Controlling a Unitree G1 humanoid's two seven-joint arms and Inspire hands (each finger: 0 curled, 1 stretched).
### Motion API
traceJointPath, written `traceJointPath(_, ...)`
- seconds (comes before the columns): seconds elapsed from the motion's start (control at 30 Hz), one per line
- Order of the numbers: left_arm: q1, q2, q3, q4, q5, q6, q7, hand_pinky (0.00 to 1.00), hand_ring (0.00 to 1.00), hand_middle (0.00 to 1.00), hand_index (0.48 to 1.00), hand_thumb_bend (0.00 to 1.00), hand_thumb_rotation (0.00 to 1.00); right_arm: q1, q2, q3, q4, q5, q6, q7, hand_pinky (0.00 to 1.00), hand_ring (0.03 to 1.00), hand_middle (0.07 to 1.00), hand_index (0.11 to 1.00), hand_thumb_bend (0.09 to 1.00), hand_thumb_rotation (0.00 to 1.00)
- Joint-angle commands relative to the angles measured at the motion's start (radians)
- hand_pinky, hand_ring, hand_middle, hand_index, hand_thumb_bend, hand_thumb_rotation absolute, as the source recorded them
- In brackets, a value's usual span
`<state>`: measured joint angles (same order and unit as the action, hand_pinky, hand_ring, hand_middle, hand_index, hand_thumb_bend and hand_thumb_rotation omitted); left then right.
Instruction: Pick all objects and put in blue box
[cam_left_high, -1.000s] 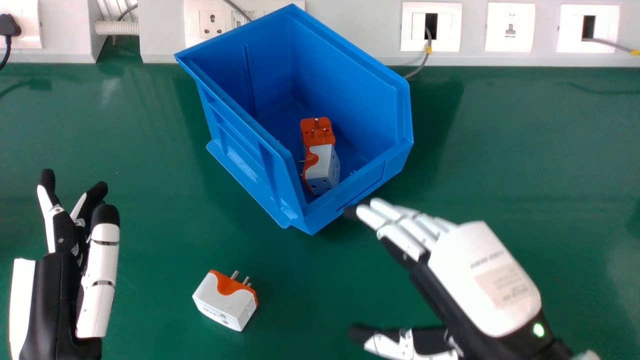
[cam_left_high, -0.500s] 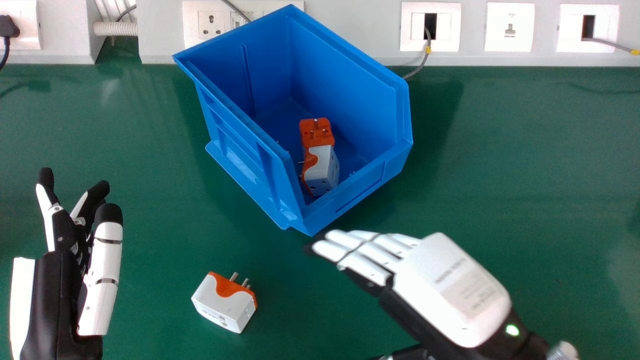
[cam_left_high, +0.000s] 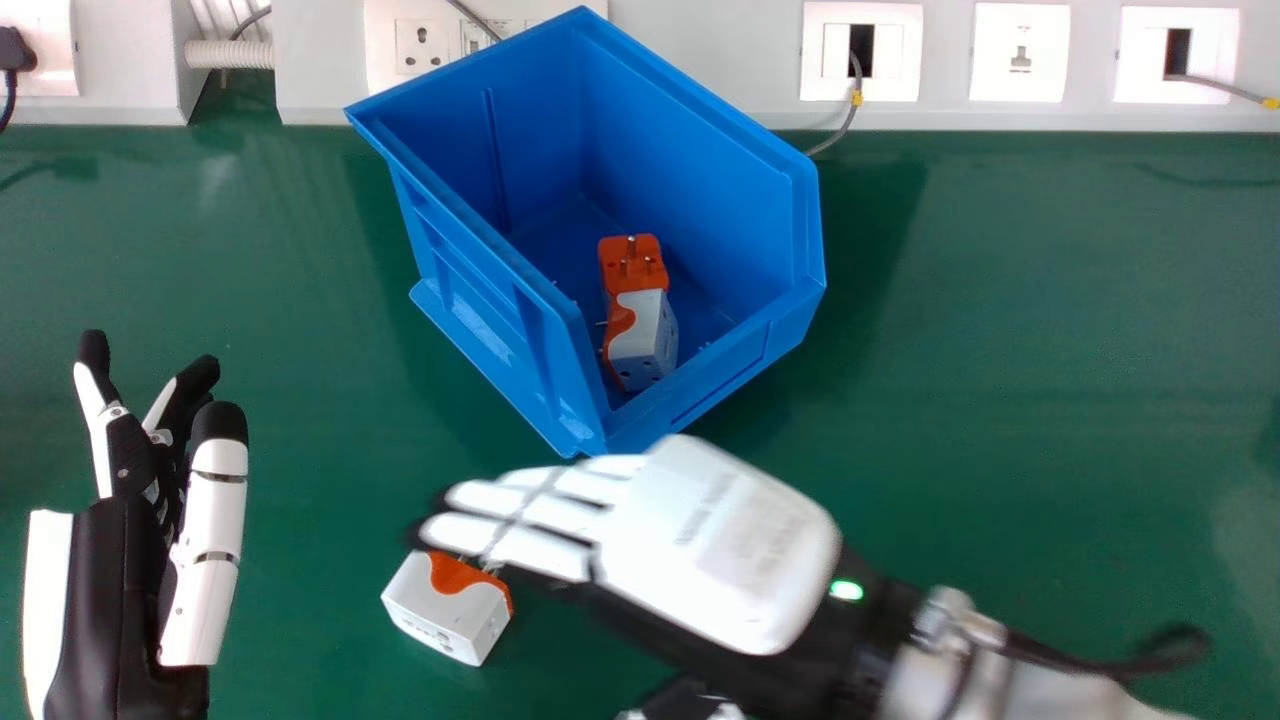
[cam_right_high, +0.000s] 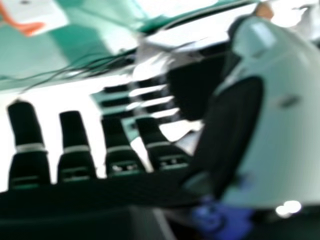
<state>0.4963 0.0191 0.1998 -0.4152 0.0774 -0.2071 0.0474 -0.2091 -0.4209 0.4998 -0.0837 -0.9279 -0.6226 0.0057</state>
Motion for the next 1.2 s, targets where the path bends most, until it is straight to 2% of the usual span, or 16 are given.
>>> traceJointPath(0.0,0.004,0.002,0.002,-0.022,0.002,-0.007,0.004,0.89,0.92,0.91,0.903,0.37,0.88,-0.089,0.03,0.023,0.021,-0.023,-0.016,-0.001,0.59,0.817,0.894,0.895,0.418,0.49)
traceJointPath(0.07,0.007,0.0,0.003,-0.026,-0.003,-0.004,0.002,0.9,0.92,0.91,0.905,0.35,0.88,-0.156,0.058,0.046,0.063,-0.04,-0.024,0.0,0.59,0.815,0.89,0.892,0.416,0.52)
traceJointPath(0.1,0.008,0.001,0.003,-0.027,-0.001,-0.006,0.002,0.9,0.92,0.91,0.906,0.36,0.88,-0.189,0.071,0.057,0.086,-0.048,-0.03,-0.006,0.59,0.814,0.888,0.884,0.435,0.52)
traceJointPath(0.17,0.014,0.003,0.003,-0.033,0.01,-0.005,0.002,0.9,0.92,0.91,0.907,0.36,0.9,-0.244,0.094,0.075,0.123,-0.059,-0.035,-0.01,0.58,0.804,0.877,0.862,0.481,0.5)
traceJointPath(0.2,0.017,0.003,0.003,-0.036,0.021,-0.005,0.007,0.9,0.92,0.92,0.909,0.36,0.91,-0.266,0.104,0.082,0.139,-0.065,-0.036,-0.014,0.58,0.803,0.877,0.857,0.498,0.51)
traceJointPath(0.33,0.025,0.003,0.005,-0.045,0.031,-0.001,0.008,0.9,0.92,0.92,0.911,0.36,0.95,-0.341,0.136,0.116,0.194,-0.091,-0.022,-0.001,0.58,0.785,0.856,0.846,0.54,0.49)
traceJointPath(0.53,0.03,-0.004,0.011,-0.051,0.014,0.006,0.006,0.89,0.92,0.92,0.915,0.37,0.97,-0.44,0.172,0.168,0.325,-0.127,-0.016,-0.012,0.6,0.792,0.848,0.835,0.548,0.47)
traceJointPath(0.73,0.036,-0.002,0.013,-0.057,0.003,0.012,0.001,0.89,0.93,0.93,0.918,0.38,0.96,-0.504,0.183,0.208,0.407,-0.156,-0.007,-0.008,0.63,0.805,0.856,0.833,0.558,0.45)
traceJointPath(0.8,0.035,-0.001,0.014,-0.056,-0.001,0.011,0.0,0.89,0.93,0.93,0.919,0.37,0.97,-0.528,0.19,0.223,0.441,-0.156,-0.008,0.002,0.64,0.808,0.858,0.826,0.556,0.42)
traceJointPath(0.97,0.034,0.0,0.013,-0.054,-0.004,0.005,-0.002,0.89,0.92,0.92,0.917,0.38,0.95,-0.576,0.195,0.261,0.483,-0.195,0.002,-0.003,0.64,0.803,0.854,0.822,0.594,0.39)
traceJointPath(1.07,0.035,-0.004,0.01,-0.06,-0.004,0.012,0.0,0.89,0.92,0.92,0.915,0.37,0.96,-0.597,0.192,0.277,0.492,-0.216,0.011,0.001,0.65,0.812,0.865,0.841,0.598,0.43)
traceJointPath(1.17,0.036,-0.007,0.01,-0.06,-0.006,0.012,0.001,0.9,0.93,0.92,0.917,0.36,0.96,-0.604,0.188,0.279,0.506,-0.201,0.009,0.017,0.66,0.813,0.864,0.84,0.609,0.41)
